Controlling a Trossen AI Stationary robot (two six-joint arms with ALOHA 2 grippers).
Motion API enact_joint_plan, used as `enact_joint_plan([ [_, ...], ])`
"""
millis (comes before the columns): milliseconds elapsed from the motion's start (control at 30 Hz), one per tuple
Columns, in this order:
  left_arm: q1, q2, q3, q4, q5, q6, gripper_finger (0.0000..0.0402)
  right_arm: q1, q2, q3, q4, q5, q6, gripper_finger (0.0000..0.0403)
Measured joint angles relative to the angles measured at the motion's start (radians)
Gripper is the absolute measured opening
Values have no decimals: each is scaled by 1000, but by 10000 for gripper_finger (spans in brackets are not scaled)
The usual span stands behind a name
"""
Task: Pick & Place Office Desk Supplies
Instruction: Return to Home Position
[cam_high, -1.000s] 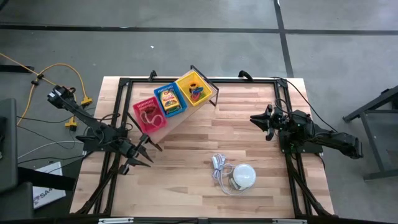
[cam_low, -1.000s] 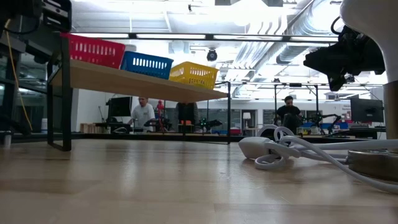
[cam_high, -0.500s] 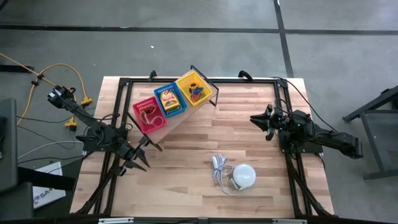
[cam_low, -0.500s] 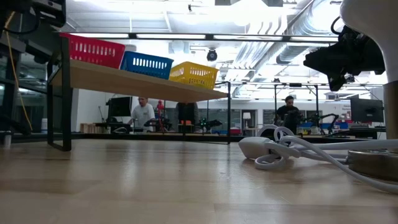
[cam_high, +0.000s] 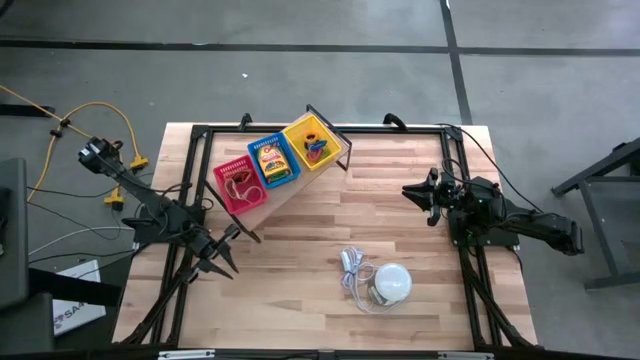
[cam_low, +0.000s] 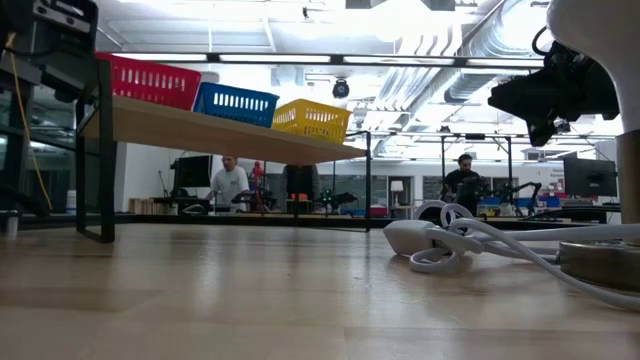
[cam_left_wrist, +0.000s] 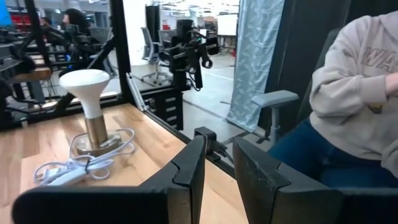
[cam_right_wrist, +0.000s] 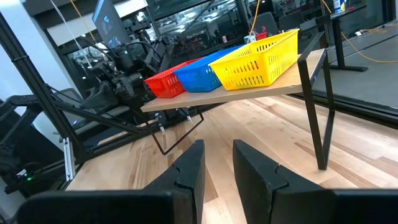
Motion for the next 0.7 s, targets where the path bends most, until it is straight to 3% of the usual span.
enact_joint_plan([
  [367,-91,-125,-98,-2,-129,18,79,0,0,0,0,0,0,70],
  [700,-101,-142,-109,-47,-131,15,79,0,0,0,0,0,0,70],
])
